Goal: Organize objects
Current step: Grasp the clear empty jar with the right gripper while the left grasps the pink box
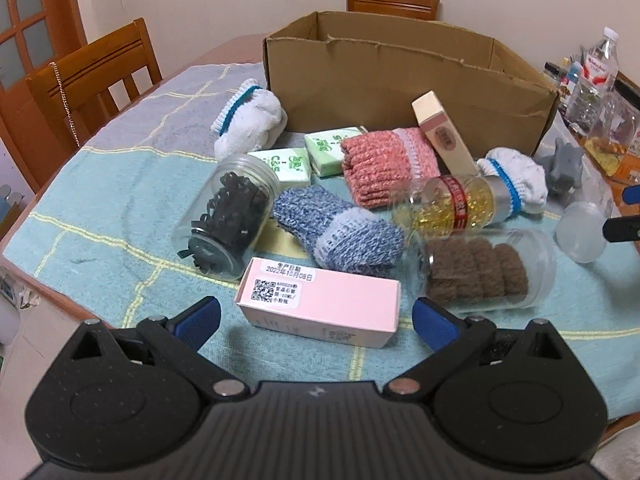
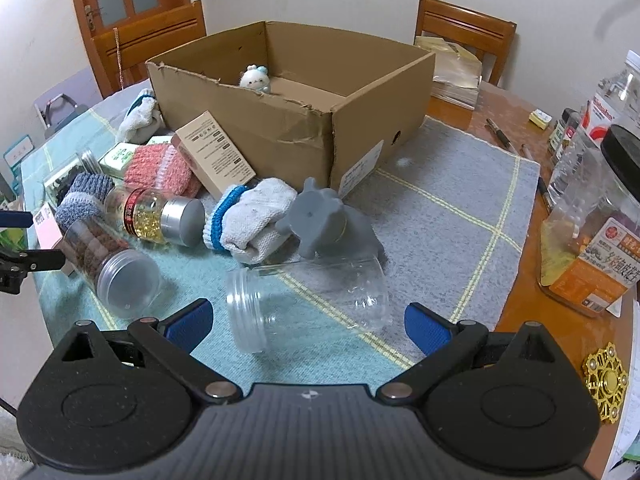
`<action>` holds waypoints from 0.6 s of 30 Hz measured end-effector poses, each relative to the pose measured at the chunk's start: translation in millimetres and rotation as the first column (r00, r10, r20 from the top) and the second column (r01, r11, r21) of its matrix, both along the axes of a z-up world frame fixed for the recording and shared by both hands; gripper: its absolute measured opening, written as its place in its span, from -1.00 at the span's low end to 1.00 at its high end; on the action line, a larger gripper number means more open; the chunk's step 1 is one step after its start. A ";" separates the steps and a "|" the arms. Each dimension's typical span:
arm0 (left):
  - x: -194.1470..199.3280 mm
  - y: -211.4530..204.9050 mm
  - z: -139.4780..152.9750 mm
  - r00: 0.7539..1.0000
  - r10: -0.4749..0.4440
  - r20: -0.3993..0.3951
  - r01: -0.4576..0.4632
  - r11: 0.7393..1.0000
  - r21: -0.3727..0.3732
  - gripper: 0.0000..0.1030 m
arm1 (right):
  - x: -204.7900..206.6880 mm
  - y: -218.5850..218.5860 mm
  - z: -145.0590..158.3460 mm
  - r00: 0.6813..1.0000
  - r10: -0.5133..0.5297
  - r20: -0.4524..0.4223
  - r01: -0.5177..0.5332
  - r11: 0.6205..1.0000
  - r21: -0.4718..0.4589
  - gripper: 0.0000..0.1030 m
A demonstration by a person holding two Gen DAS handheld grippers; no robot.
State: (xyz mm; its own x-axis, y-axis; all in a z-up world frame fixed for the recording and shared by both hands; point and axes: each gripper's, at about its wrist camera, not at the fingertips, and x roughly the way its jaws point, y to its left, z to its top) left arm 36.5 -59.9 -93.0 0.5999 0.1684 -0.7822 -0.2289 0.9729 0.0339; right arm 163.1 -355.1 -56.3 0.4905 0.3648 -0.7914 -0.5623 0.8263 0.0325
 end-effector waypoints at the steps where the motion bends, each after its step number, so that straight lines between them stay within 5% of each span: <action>1: 0.8 0.5 -1.8 1.000 -0.002 -0.006 0.002 1.000 0.003 0.97 | 0.3 0.6 -0.6 1.000 0.002 -0.002 -0.002 1.000 -0.002 1.00; 18: 9.2 3.7 -9.8 0.999 -0.027 0.032 0.027 1.000 0.013 0.78 | 21.3 15.6 -20.7 0.999 0.033 -0.029 -0.034 0.999 -0.039 1.00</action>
State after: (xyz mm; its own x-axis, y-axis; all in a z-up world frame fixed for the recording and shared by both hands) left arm 45.7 -56.2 -102.8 0.6293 0.1613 -0.7602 -0.2040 0.9782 0.0387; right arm 184.4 -339.5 -77.0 0.4559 0.3491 -0.8187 -0.5889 0.8080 0.0166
